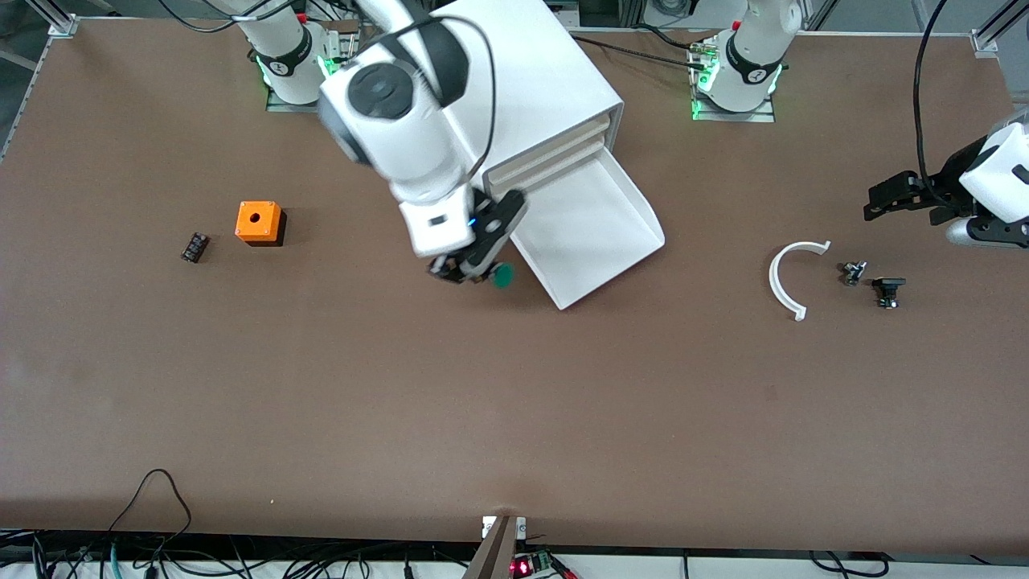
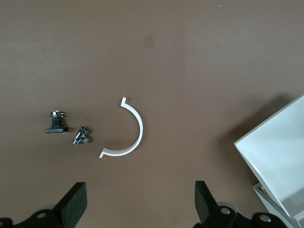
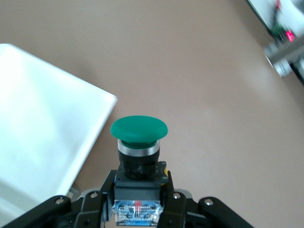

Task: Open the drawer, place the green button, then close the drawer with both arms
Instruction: 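Lift the green button with the right gripper while the left gripper withdraws, then lower the green button into the open drawer with the right gripper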

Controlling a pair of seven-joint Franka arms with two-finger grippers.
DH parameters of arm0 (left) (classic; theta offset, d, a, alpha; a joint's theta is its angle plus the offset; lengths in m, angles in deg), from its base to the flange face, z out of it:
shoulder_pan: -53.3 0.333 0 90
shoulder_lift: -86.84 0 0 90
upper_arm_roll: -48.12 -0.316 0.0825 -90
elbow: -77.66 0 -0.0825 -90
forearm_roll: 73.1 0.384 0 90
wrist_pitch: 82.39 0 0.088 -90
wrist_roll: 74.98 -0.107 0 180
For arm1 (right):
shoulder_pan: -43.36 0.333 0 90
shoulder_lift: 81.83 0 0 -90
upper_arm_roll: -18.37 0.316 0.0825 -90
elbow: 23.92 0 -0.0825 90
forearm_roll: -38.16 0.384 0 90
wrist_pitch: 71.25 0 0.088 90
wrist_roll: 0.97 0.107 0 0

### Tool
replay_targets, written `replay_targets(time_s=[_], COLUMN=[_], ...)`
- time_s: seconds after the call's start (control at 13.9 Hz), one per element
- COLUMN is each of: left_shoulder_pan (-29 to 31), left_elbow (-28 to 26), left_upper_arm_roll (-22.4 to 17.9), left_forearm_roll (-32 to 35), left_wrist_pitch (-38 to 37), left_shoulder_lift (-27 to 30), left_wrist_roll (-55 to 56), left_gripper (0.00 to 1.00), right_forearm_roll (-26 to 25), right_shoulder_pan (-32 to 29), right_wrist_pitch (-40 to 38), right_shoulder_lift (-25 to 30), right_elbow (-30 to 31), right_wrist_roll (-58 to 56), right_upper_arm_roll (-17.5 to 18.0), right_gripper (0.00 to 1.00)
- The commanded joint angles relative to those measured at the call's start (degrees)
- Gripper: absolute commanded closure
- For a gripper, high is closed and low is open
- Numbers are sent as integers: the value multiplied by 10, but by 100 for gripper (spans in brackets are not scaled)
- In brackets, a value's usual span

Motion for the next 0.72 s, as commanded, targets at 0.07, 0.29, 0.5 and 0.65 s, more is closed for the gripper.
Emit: replay_targets(time_s=[0.07,0.29,0.5,0.65], left_shoulder_pan=[0,-1,-1,-1], left_elbow=[15,17,18,18], left_upper_arm_roll=[2,2,3,3], left_forearm_roll=[16,16,15,15], left_wrist_pitch=[-13,-13,-14,-14], left_shoulder_lift=[-4,-4,-3,-3], left_wrist_roll=[9,9,9,9], left_gripper=[0,0,0,0], right_forearm_roll=[-16,-69,-75,-91], right_shoulder_pan=[69,100,106,115], right_wrist_pitch=[-5,7,3,2], right_shoulder_lift=[-38,-62,-94,-95], right_elbow=[-50,-54,-54,-51], right_wrist_roll=[-78,-113,-229,-259], right_upper_arm_roll=[-1,-1,-1,-2], right_gripper=[81,81,81,81])
